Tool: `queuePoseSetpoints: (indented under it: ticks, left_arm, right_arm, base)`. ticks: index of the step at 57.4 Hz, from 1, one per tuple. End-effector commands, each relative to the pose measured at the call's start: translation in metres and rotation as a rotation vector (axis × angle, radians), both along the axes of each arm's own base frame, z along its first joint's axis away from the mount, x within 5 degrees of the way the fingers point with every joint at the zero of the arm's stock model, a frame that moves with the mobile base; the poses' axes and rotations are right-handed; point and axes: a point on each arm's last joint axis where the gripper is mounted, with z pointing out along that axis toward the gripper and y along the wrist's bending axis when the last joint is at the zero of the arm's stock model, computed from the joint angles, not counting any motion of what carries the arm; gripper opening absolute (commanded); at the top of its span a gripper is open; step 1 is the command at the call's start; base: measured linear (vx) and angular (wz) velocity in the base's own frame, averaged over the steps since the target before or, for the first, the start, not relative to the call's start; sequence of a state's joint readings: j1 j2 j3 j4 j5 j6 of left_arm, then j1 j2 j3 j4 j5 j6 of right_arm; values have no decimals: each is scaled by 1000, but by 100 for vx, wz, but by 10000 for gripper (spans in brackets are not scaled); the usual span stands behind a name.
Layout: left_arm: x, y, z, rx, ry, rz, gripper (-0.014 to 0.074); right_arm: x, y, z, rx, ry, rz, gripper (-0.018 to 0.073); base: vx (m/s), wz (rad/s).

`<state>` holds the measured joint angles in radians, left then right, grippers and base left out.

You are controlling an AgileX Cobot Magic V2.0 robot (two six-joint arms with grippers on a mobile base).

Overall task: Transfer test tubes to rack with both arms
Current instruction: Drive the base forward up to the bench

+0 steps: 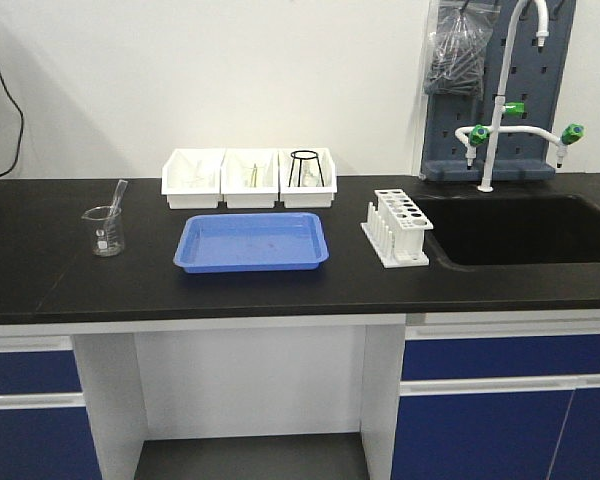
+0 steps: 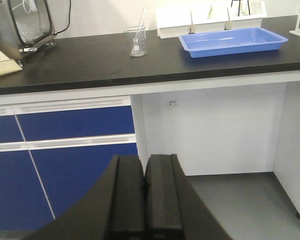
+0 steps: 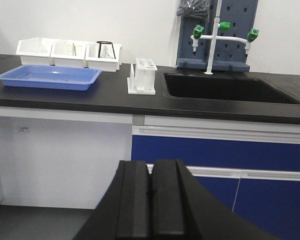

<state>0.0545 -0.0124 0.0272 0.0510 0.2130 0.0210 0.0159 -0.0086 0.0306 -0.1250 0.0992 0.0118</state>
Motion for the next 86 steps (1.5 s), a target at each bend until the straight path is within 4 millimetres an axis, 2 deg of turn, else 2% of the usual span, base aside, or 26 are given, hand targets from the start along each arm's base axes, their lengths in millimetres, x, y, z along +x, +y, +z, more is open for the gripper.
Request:
queuePoseSetpoints:
  ticks: [1, 86]
  left_arm:
    - [-1, -1, 16, 3, -117, -8, -4]
    - [-1, -1, 16, 3, -117, -8, -4]
  right_arm:
    - [0, 1, 3, -2, -80, 3, -9]
    - [0, 1, 3, -2, -80, 3, -9]
  base:
    - [27, -1]
    - [35, 2]
